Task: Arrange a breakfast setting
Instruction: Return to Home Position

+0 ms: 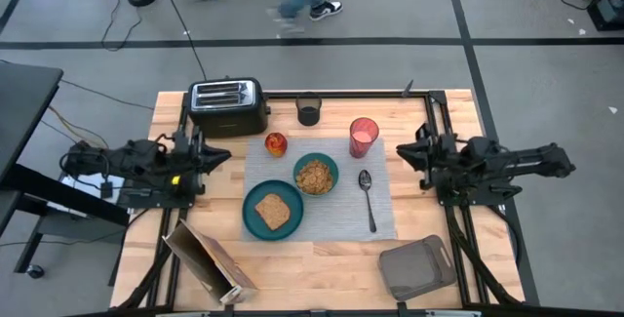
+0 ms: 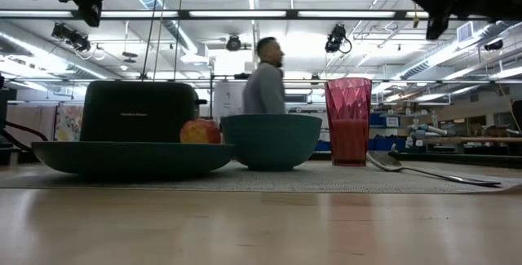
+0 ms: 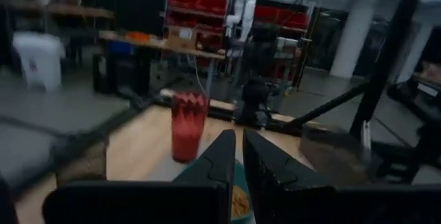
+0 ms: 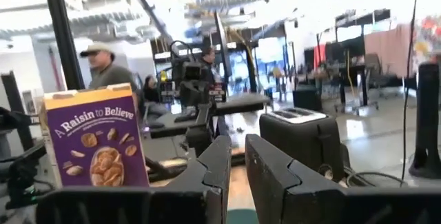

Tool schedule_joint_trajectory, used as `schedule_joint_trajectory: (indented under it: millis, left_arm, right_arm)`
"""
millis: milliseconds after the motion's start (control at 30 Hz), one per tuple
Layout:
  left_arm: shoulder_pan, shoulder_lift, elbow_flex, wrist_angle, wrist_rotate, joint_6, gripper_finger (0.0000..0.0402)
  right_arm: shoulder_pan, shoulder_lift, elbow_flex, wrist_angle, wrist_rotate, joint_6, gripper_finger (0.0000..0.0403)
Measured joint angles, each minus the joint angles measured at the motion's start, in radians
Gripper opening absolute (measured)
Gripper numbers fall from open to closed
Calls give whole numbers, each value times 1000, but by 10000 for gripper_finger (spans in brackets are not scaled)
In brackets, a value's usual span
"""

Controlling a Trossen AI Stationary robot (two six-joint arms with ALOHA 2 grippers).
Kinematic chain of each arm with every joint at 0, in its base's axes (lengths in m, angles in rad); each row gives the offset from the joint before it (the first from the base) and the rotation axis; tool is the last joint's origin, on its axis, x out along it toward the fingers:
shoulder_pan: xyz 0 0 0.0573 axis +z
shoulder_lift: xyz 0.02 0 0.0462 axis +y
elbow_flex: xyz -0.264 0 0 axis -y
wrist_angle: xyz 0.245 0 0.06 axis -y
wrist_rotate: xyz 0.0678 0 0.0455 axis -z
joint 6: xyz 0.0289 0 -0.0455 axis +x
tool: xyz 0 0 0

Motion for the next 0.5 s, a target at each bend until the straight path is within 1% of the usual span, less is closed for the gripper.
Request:
schedule_joint_trajectory:
  millis: [33,100,167,233,367,433,500]
  left_arm:
    - [0,-5,0,5,14,39,37]
    - [0,-30,-3,-15,84,94,38]
    - [-1,-62,-22,-11,143,114,38]
    - [0,-105,-55,-12,175,116,38]
    - [0,-193,-158,45,196,108,38]
    - [1,-190,-208,115,204,116,38]
    - [8,-183,-249,175,208,112,38]
  right_arm:
    - [-2,-16,-40,41,-1,-7,54]
    - [-7,-49,-106,103,-4,-11,54]
    - [-8,-84,-162,134,-4,-4,54]
    - [-8,-114,-156,70,-2,9,54]
    - [-13,-158,-157,39,-7,13,54]
    - [-13,-184,-161,46,-7,13,54]
    - [-13,-200,-162,0,-8,14,54]
